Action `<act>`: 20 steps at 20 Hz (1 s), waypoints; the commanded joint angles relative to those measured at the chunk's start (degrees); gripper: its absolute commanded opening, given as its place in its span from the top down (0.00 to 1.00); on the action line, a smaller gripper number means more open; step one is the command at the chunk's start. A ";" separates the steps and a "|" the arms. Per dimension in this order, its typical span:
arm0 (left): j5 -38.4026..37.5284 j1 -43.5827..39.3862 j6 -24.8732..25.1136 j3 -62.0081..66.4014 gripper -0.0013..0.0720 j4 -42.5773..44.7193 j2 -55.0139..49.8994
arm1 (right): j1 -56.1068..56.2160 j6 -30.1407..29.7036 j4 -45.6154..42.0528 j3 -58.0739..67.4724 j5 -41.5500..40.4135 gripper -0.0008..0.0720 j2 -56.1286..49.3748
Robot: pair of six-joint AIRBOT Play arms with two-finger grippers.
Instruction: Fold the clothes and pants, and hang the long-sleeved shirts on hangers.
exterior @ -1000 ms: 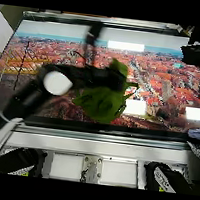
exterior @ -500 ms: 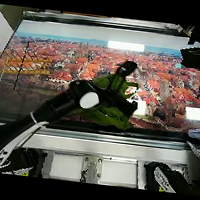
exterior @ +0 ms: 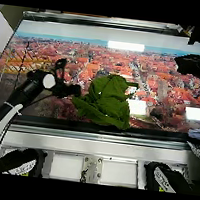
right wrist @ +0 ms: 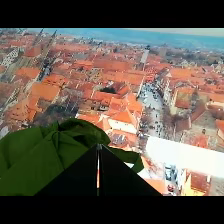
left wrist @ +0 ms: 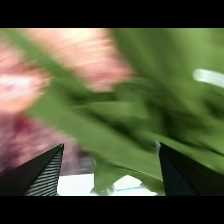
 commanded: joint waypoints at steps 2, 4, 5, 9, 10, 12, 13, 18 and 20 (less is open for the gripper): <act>-1.27 18.38 6.73 -4.20 0.15 -20.48 -7.85 | 0.04 0.02 0.04 -0.02 0.96 0.98 -0.02; -1.20 20.98 9.92 -3.91 0.15 -26.16 -11.39 | 0.04 0.02 0.02 -0.02 1.25 0.98 -0.04; -1.51 21.14 10.23 -3.10 0.15 -26.43 -13.05 | 0.04 0.02 0.02 -0.02 1.53 0.98 -0.04; -3.85 17.00 11.43 4.52 0.15 -25.90 -18.93 | 0.04 0.00 -0.02 -0.04 3.15 0.98 -0.09; -4.09 15.61 11.43 6.60 0.15 -25.90 -20.24 | 0.04 0.00 -0.13 -0.04 3.58 0.98 -0.11; -6.10 13.20 11.34 10.08 0.15 -23.69 -22.99 | 0.04 -0.02 -0.22 -0.04 4.94 0.98 -0.11; -8.68 12.04 11.28 11.78 0.15 -21.46 -24.39 | 0.04 -0.02 -0.24 -0.04 5.79 0.98 -0.11; -17.03 8.52 10.73 17.70 0.15 -13.57 -27.89 | 0.04 0.02 -3.04 -0.04 8.33 0.98 -0.09; -18.60 7.80 10.25 18.62 0.17 -10.80 -27.74 | 0.04 0.04 -4.52 -0.07 9.81 0.98 -0.09</act>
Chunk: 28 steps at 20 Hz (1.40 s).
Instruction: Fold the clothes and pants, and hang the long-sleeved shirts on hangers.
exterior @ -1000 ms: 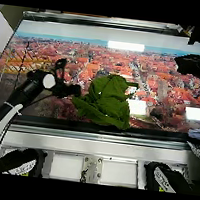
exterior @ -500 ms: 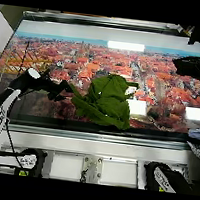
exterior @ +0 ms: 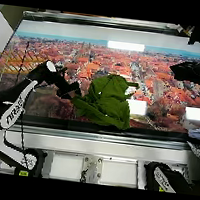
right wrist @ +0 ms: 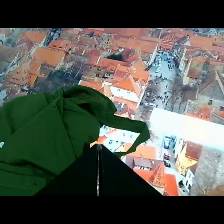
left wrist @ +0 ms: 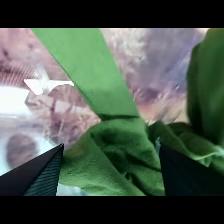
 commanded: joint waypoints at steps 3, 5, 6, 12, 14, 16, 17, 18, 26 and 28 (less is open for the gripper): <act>-4.98 -2.03 -0.68 2.23 0.57 6.43 -0.74 | 0.04 1.84 -4.98 -0.48 3.56 0.98 -0.02; -4.90 -2.86 -0.66 2.25 0.58 6.38 -0.68 | 0.04 4.61 -7.74 -1.92 3.87 0.98 0.00; -4.46 -3.13 -0.57 2.25 0.91 6.36 -0.55 | 0.04 5.99 -9.46 -3.17 4.44 0.98 0.00; -0.24 -3.08 0.66 2.25 0.96 6.34 6.21 | 0.28 21.03 -11.41 -22.29 5.88 0.94 -0.42; -0.24 -3.15 0.87 2.25 0.96 6.29 7.91 | 1.11 21.05 -8.09 -30.84 4.74 0.18 -1.90; -0.26 -3.72 1.11 2.25 0.96 6.32 8.76 | 2.95 21.00 -2.29 -37.94 0.35 0.21 -4.15; -0.22 -3.91 1.49 2.25 0.96 6.32 8.90 | 4.55 20.96 0.17 -40.54 -2.34 0.27 -5.57; -0.26 -3.96 1.49 2.25 0.96 6.23 8.87 | 6.51 20.79 1.97 -42.03 -4.44 0.28 -7.06; 0.26 -4.26 1.51 2.25 0.96 6.29 8.87 | 20.85 20.09 8.96 -42.32 -17.44 0.31 -14.38; 0.15 -4.28 2.19 2.27 0.96 6.27 8.94 | 20.79 17.14 8.87 -41.27 -17.29 0.93 -14.16</act>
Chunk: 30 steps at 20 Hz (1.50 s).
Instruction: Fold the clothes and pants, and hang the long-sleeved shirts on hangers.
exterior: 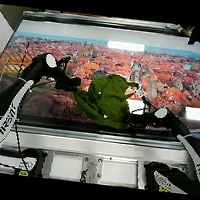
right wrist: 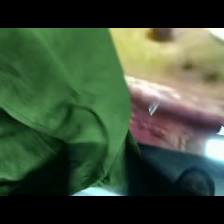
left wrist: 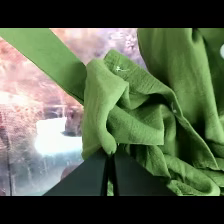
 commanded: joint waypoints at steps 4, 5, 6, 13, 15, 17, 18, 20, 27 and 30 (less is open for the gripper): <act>-0.55 2.03 1.33 4.46 0.96 0.02 5.64 | -2.38 -2.73 -10.54 13.75 8.83 0.98 3.63; -1.01 3.06 1.31 8.22 0.96 -0.15 8.28 | -4.04 -1.57 -15.04 20.48 14.51 0.98 4.92; -1.36 3.72 1.29 12.31 0.96 -0.35 10.82 | -5.62 -0.85 -19.26 28.70 20.63 0.98 6.21; 6.27 -4.94 2.80 38.69 0.96 1.66 26.40 | -7.39 3.76 -27.32 78.58 32.76 0.98 8.11; 6.82 -9.33 2.71 40.72 0.96 7.63 28.20 | -7.37 5.42 -27.43 82.29 31.30 0.98 8.26; 3.43 -13.09 1.81 40.63 0.96 14.36 28.55 | -7.37 6.05 -27.61 81.64 32.41 0.98 8.20; 0.39 -14.34 0.63 39.56 0.96 17.09 28.11 | -7.37 6.27 -27.91 80.39 33.68 0.98 8.07; -5.25 -15.41 -0.48 33.66 0.96 19.85 27.10 | -7.28 6.25 -29.40 75.82 36.63 0.98 7.89; 5.27 -15.96 -4.35 -10.19 0.96 5.62 26.23 | -7.41 6.23 -39.67 36.20 27.67 0.98 12.37; 13.73 -19.63 -4.35 -22.40 0.96 -0.28 26.23 | -7.52 6.25 -42.34 22.47 19.30 0.92 12.35</act>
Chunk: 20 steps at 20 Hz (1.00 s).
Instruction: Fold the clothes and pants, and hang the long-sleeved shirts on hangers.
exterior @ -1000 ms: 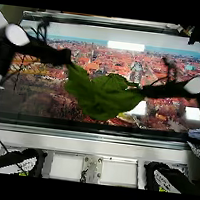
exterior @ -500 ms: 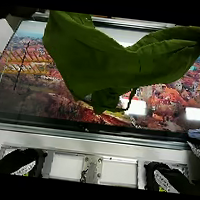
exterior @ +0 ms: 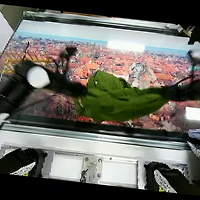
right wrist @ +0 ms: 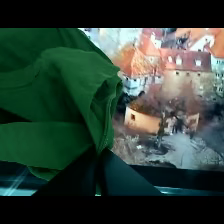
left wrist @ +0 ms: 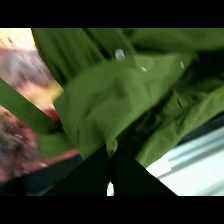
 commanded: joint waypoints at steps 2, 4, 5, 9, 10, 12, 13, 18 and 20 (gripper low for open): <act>8.37 -5.57 -0.42 -14.84 0.96 -6.86 -0.02 | -0.07 0.00 -3.61 -14.80 -8.92 0.20 0.35; 7.89 -8.02 -0.37 -15.45 0.96 -6.64 -0.02 | 0.04 0.24 -3.08 -13.68 -7.85 0.18 1.44; 7.96 -8.81 -0.39 -15.45 0.96 -6.69 0.00 | 0.15 0.85 -1.81 -13.53 -7.10 0.26 2.67; 8.07 -9.55 -0.39 -15.45 0.96 -6.71 -0.02 | 1.11 7.87 1.11 -15.78 -2.23 0.29 4.44; 8.26 -9.51 -0.39 -15.45 0.96 -6.71 -0.02 | 1.79 9.92 1.05 -17.03 -2.43 0.29 3.80; 9.16 -9.51 -0.39 -15.45 0.96 -6.71 -0.02 | 4.13 15.17 1.16 -19.06 -3.45 0.29 0.96; 9.62 -9.51 -0.39 -15.45 0.96 -6.71 -0.02 | 6.05 17.05 1.09 -19.37 -4.61 0.29 -1.16; 10.36 -9.51 -0.39 -15.45 0.96 -6.71 -0.02 | 10.56 22.60 1.14 -14.43 -9.16 0.29 -13.05; 10.45 -9.51 -0.39 -15.45 0.96 -6.71 -0.02 | 10.54 22.80 0.87 -10.62 -6.64 0.29 -17.64</act>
